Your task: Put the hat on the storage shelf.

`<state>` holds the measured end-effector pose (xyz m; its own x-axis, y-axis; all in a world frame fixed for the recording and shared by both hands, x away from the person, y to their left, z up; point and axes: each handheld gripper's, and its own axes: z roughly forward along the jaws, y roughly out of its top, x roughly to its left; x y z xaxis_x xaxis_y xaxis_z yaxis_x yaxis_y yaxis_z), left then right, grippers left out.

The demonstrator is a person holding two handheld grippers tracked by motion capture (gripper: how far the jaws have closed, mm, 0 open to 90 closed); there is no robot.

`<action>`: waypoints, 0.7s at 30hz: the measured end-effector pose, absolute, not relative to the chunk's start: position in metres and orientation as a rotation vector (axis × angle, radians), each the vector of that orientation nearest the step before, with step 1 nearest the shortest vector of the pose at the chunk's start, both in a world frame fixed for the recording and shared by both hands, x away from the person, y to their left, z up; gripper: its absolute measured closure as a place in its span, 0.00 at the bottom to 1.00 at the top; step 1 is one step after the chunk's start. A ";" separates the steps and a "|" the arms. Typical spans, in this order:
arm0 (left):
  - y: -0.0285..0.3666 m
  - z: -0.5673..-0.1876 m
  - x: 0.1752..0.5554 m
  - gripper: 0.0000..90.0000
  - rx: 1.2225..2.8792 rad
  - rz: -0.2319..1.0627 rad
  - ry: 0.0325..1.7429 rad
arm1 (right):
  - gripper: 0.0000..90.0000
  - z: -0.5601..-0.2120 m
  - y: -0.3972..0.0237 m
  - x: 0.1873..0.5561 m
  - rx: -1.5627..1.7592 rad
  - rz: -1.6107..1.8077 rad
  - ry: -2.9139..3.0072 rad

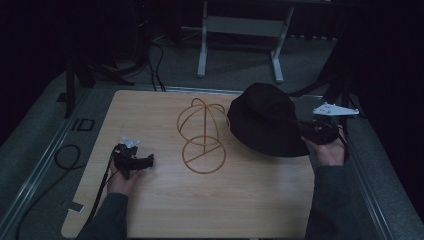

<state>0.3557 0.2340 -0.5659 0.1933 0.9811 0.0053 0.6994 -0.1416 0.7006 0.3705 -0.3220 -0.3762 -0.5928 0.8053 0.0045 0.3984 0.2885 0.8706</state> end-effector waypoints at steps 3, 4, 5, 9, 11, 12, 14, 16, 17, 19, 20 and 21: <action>0.234 -0.566 0.356 0.10 1.909 0.646 1.566 | 0.97 -0.373 -0.322 0.372 1.066 1.246 2.126; 0.234 -0.566 0.356 0.10 1.909 0.645 1.565 | 0.97 -0.373 -0.322 0.372 1.066 1.250 2.124; 0.234 -0.566 0.356 0.10 1.909 0.645 1.564 | 0.97 -0.372 -0.322 0.373 1.064 1.255 2.122; 0.234 -0.566 0.356 0.10 1.911 0.644 1.562 | 0.97 -0.369 -0.322 0.375 1.056 1.270 2.121; 0.234 -0.566 0.356 0.10 1.911 0.644 1.562 | 0.97 -0.367 -0.323 0.375 1.051 1.278 2.119; 0.234 -0.566 0.356 0.10 1.911 0.644 1.562 | 0.97 -0.366 -0.323 0.376 1.049 1.283 2.117; 0.234 -0.566 0.356 0.10 1.911 0.644 1.562 | 0.97 -0.363 -0.325 0.376 1.043 1.292 2.113; 0.234 -0.566 0.356 0.10 1.912 0.643 1.561 | 0.97 -0.361 -0.327 0.376 1.038 1.304 2.108; 0.234 -0.566 0.356 0.10 1.912 0.643 1.561 | 0.97 -0.361 -0.327 0.376 1.038 1.304 2.108; 0.234 -0.566 0.356 0.10 1.912 0.644 1.561 | 0.97 -0.357 -0.329 0.377 1.035 1.324 2.099; 0.234 -0.566 0.356 0.10 1.911 0.643 1.562 | 0.97 -0.356 -0.330 0.377 1.034 1.330 2.096; 0.234 -0.566 0.356 0.10 1.911 0.643 1.562 | 0.97 -0.355 -0.331 0.377 1.032 1.334 2.094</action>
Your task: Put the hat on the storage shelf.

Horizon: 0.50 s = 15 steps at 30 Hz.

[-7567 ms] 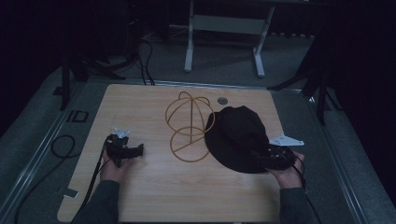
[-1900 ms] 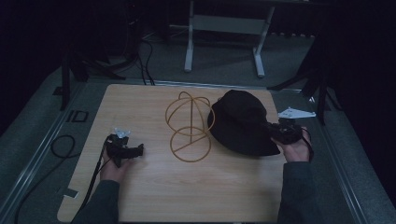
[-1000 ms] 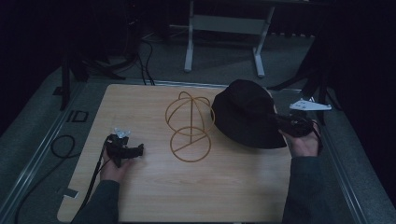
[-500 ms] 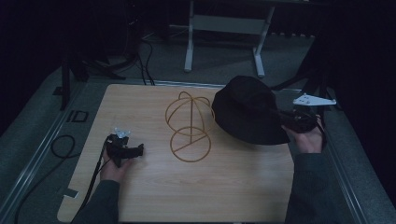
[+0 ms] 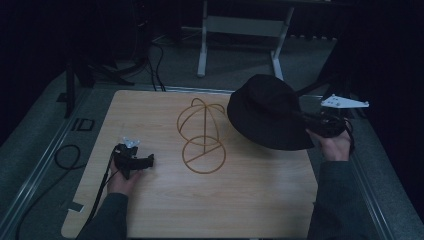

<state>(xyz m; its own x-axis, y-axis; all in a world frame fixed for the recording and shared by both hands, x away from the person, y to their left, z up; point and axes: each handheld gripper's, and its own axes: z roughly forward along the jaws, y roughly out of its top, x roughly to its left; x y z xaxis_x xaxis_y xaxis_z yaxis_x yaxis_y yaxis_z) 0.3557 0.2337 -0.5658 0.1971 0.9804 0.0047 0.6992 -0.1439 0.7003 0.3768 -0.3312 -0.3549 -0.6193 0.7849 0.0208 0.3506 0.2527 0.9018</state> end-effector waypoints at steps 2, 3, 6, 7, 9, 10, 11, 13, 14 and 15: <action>0.234 -0.566 0.356 0.10 1.911 0.643 1.562 | 0.97 -0.352 -0.333 0.377 1.032 1.344 2.089; 0.234 -0.566 0.356 0.10 1.911 0.643 1.562 | 0.97 -0.351 -0.334 0.377 1.028 1.351 2.086; 0.233 -0.566 0.356 0.10 1.907 0.643 1.563 | 0.97 -0.348 -0.335 0.378 1.025 1.363 2.083; 0.233 -0.566 0.356 0.10 1.907 0.643 1.563 | 0.97 -0.348 -0.335 0.378 1.025 1.363 2.083; 0.233 -0.566 0.356 0.10 1.907 0.644 1.563 | 0.97 -0.344 -0.337 0.378 1.014 1.378 2.078; 0.233 -0.566 0.356 0.10 1.907 0.644 1.563 | 0.97 -0.343 -0.337 0.378 1.013 1.384 2.077; 0.233 -0.566 0.356 0.10 1.907 0.643 1.563 | 0.97 -0.342 -0.337 0.378 1.009 1.386 2.077; 0.234 -0.566 0.356 0.10 1.909 0.645 1.562 | 0.97 -0.340 -0.337 0.378 1.002 1.397 2.077; 0.234 -0.566 0.356 0.10 1.909 0.645 1.562 | 0.97 -0.339 -0.337 0.378 1.000 1.400 2.075; 0.234 -0.566 0.356 0.10 1.908 0.645 1.562 | 0.97 -0.338 -0.337 0.377 0.998 1.405 2.074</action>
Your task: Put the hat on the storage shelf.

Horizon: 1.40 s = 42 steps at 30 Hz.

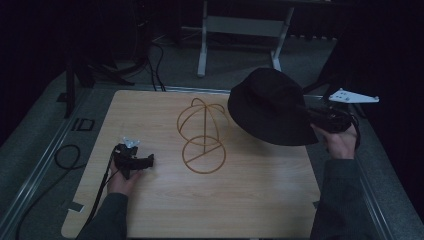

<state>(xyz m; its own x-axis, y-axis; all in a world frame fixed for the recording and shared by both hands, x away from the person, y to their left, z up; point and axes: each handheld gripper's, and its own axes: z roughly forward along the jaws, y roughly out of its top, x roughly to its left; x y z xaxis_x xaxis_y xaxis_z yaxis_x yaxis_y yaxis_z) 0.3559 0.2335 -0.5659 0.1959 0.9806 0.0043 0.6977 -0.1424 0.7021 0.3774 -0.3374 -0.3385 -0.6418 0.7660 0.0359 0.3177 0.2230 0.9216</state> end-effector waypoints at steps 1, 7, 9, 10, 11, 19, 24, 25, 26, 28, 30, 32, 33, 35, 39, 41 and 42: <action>0.233 -0.566 0.356 0.10 1.910 0.645 1.560 | 0.97 -0.337 -0.338 0.377 0.994 1.408 2.074; 0.233 -0.566 0.356 0.10 1.912 0.645 1.559 | 0.97 -0.331 -0.338 0.375 0.973 1.437 2.065; 0.233 -0.566 0.356 0.10 1.911 0.644 1.559 | 0.97 -0.329 -0.338 0.374 0.970 1.444 2.063; 0.233 -0.566 0.356 0.10 1.912 0.645 1.559 | 0.97 -0.328 -0.338 0.374 0.963 1.455 2.066; 0.233 -0.566 0.356 0.10 1.912 0.644 1.559 | 0.97 -0.328 -0.337 0.374 0.962 1.460 2.066; 0.233 -0.566 0.356 0.10 1.911 0.644 1.559 | 0.97 -0.322 -0.336 0.372 0.940 1.476 2.072; 0.233 -0.566 0.356 0.10 1.911 0.644 1.559 | 0.97 -0.319 -0.336 0.369 0.924 1.499 2.066; 0.233 -0.566 0.356 0.10 1.911 0.644 1.559 | 0.97 -0.319 -0.336 0.369 0.922 1.504 2.065; 0.233 -0.566 0.356 0.10 1.911 0.643 1.559 | 0.97 -0.318 -0.335 0.368 0.921 1.511 2.066; 0.233 -0.566 0.356 0.10 1.912 0.642 1.559 | 0.97 -0.317 -0.334 0.368 0.914 1.514 2.065; 0.233 -0.566 0.356 0.10 1.911 0.642 1.559 | 0.97 -0.315 -0.333 0.368 0.906 1.523 2.062; 0.233 -0.566 0.356 0.10 1.912 0.642 1.559 | 0.97 -0.313 -0.332 0.367 0.899 1.532 2.060; 0.233 -0.566 0.356 0.10 1.912 0.641 1.559 | 0.97 -0.312 -0.331 0.367 0.896 1.536 2.057; 0.233 -0.566 0.356 0.10 1.912 0.641 1.559 | 0.97 -0.310 -0.330 0.367 0.887 1.549 2.055; 0.233 -0.566 0.356 0.10 1.912 0.642 1.559 | 0.97 -0.307 -0.327 0.366 0.874 1.575 2.052; 0.233 -0.566 0.356 0.10 1.913 0.641 1.559 | 0.97 -0.306 -0.326 0.367 0.870 1.589 2.054; 0.233 -0.566 0.356 0.10 1.912 0.641 1.559 | 0.97 -0.306 -0.325 0.367 0.864 1.598 2.054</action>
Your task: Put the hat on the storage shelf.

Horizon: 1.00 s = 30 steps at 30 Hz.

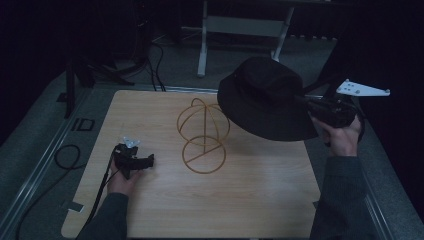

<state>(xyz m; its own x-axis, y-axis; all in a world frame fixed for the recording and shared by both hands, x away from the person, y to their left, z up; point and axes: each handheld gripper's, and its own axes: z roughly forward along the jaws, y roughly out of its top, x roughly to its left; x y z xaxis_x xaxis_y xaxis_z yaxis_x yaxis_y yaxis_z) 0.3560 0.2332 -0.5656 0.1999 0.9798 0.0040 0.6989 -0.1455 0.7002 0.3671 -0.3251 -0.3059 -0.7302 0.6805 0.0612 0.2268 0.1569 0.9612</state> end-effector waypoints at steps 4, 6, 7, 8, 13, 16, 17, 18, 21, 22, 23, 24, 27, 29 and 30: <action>0.233 -0.566 0.356 0.10 1.912 0.641 1.559 | 0.97 -0.304 -0.322 0.368 0.849 1.623 2.053; 0.233 -0.566 0.356 0.10 1.912 0.642 1.559 | 0.97 -0.303 -0.320 0.367 0.841 1.631 2.053; 0.233 -0.566 0.356 0.10 1.912 0.642 1.559 | 0.97 -0.303 -0.319 0.367 0.836 1.638 2.055; 0.233 -0.566 0.356 0.10 1.912 0.642 1.559 | 0.97 -0.303 -0.317 0.368 0.832 1.642 2.055; 0.233 -0.566 0.356 0.10 1.912 0.642 1.559 | 0.97 -0.301 -0.313 0.368 0.816 1.658 2.055; 0.233 -0.566 0.356 0.10 1.912 0.642 1.559 | 0.97 -0.299 -0.311 0.368 0.805 1.668 2.056; 0.233 -0.566 0.356 0.10 1.912 0.642 1.559 | 0.97 -0.298 -0.310 0.368 0.801 1.669 2.056; 0.233 -0.566 0.356 0.10 1.912 0.642 1.559 | 0.97 -0.297 -0.309 0.368 0.799 1.675 2.055; 0.233 -0.566 0.356 0.10 1.912 0.642 1.559 | 0.98 -0.295 -0.308 0.368 0.788 1.687 2.053; 0.233 -0.566 0.356 0.10 1.912 0.642 1.559 | 0.97 -0.295 -0.307 0.368 0.785 1.691 2.054; 0.233 -0.566 0.356 0.10 1.912 0.642 1.559 | 0.97 -0.294 -0.306 0.368 0.781 1.696 2.054; 0.233 -0.566 0.356 0.10 1.912 0.642 1.559 | 0.98 -0.294 -0.305 0.368 0.779 1.699 2.055; 0.233 -0.566 0.356 0.10 1.912 0.642 1.558 | 0.98 -0.295 -0.302 0.368 0.771 1.709 2.060; 0.233 -0.566 0.356 0.10 1.912 0.642 1.558 | 0.98 -0.295 -0.300 0.369 0.763 1.711 2.065; 0.233 -0.566 0.356 0.10 1.912 0.642 1.558 | 0.98 -0.295 -0.299 0.369 0.759 1.715 2.062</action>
<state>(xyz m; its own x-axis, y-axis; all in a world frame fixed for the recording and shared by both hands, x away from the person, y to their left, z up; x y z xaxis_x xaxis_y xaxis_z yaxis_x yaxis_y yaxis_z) 0.3560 0.2331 -0.5657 0.2008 0.9796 0.0041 0.6982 -0.1460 0.7008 0.3690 -0.2991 -0.2951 -0.7943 0.6037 0.0678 0.1767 0.1229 0.9766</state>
